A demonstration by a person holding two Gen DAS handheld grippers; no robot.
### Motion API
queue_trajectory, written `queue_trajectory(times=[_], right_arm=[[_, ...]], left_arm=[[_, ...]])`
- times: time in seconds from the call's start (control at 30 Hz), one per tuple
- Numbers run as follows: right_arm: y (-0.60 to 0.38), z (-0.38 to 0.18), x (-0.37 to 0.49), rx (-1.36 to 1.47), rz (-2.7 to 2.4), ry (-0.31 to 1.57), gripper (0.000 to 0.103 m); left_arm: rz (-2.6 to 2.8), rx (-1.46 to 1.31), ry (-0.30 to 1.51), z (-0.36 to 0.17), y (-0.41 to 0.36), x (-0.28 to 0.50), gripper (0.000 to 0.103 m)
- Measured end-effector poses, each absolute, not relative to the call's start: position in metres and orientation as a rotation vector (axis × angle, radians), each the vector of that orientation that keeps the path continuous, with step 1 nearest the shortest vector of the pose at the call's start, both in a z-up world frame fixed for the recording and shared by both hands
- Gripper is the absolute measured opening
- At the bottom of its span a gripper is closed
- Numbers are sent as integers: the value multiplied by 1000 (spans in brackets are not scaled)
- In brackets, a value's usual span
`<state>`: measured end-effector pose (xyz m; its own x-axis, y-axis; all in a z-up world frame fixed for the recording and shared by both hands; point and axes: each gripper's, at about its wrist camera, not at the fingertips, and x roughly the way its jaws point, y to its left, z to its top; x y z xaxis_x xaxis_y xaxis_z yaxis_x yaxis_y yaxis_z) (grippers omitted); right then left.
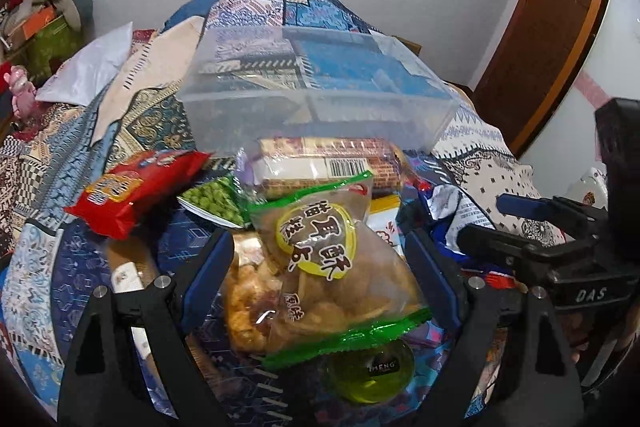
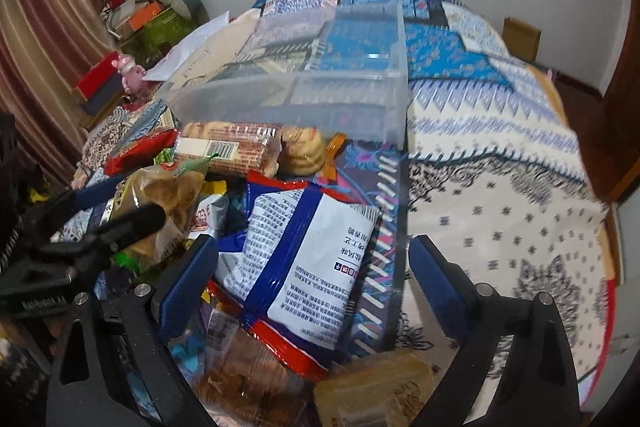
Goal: Organize snacks
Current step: 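Grasp the white-and-blue chip bag with the right tool while the left tool grasps the yellow-labelled pastry bag, then lower both held bags into the clear box and open both tools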
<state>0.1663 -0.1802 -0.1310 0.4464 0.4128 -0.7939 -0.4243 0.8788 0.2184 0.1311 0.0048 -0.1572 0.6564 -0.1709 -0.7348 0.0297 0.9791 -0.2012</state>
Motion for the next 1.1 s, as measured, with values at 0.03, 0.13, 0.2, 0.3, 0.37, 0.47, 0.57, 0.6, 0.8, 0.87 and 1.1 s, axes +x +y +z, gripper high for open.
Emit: queue_trajectory(times=[0.03,0.13,0.2,0.3,0.37,0.47,0.57,0.6,0.8,0.87,1.1], right_arm=[[-180,-133,168,-1,517,991,95],[-180,-141,173,32,532,1032,91],[-178,-144,175,45,544,1054,87],[-179,-148,176,72,564,1072,74],[-180,-149,177,105,595,1082,65],[-185,-147,177,141,603,1074,55],[-184,-142,173,123,589,1051,53],[-183,-139,172,117,588,1038,52],[-189,-114,168,119,597,974,52],[-190,-104,169,116,599,946,52],[-188,-63,179,99,595,825,52]], left_arm=[[-120,-176,851,-159,4,132,82],[-122,-165,854,-162,1,134,76],[-120,-158,846,-162,0,133,74],[-117,-157,837,-162,1,133,68],[-111,-154,831,-161,1,132,60],[-106,-141,820,-157,1,129,57],[-95,-131,802,-152,1,126,56],[-94,-130,796,-150,1,125,56],[-81,-123,731,-126,7,119,56],[-77,-126,699,-113,11,119,56],[-61,-150,633,-80,27,140,56]])
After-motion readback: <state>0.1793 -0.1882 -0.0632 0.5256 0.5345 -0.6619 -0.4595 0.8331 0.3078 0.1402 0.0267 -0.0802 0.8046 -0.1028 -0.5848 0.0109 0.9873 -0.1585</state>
